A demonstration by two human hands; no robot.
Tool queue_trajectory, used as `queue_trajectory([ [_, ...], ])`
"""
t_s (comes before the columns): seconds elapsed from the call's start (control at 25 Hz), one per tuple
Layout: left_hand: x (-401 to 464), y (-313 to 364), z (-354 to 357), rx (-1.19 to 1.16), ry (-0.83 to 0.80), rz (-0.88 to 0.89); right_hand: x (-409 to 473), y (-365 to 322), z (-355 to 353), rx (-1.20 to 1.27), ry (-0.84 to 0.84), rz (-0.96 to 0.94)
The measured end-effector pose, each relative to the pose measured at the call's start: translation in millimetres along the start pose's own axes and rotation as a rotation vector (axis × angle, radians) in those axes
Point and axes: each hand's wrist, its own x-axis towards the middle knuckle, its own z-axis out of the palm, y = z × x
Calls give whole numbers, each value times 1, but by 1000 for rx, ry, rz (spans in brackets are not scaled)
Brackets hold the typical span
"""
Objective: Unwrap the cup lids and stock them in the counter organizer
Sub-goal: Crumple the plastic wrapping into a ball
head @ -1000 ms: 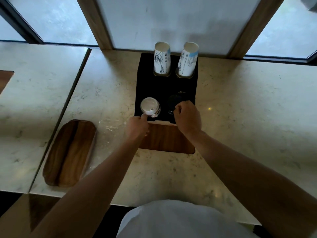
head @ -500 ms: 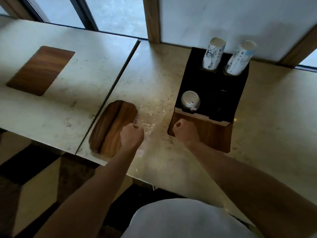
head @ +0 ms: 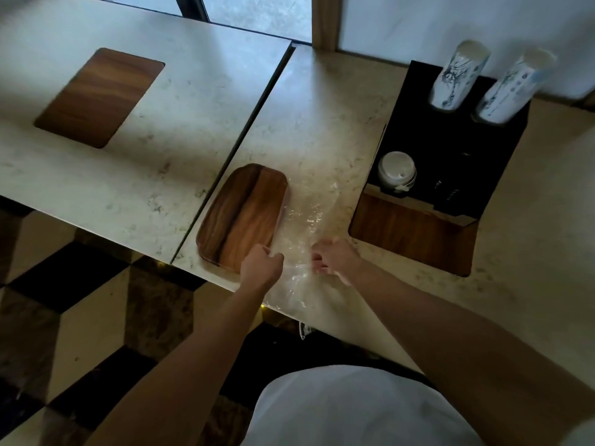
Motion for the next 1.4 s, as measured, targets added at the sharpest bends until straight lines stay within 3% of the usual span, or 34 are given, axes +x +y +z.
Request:
queue_trajectory([
  [0.28,10,2,8,-442,-198,-164,-9,10,-17,120,-25,28],
  [0.48,6,2,19,-594,-258,-104,-18,16,-44,118,16,-65],
  [0.68,0,30,33,-718,-466,-97,-28,20,-82,107,125,-174],
  [1.0,-15,80,62,-633,-620,16,-55,35,-140,-8,228,-282],
  [1.2,-22,102,76,-616,-652,13,-69,40,-162,76,234,-309],
  [1.28,-25,109,78,-657,-670,-1,-71,42,-170,145,238,-326],
  [1.4,-28,119,81,-768,-723,-79,-74,45,-180,440,164,-350],
])
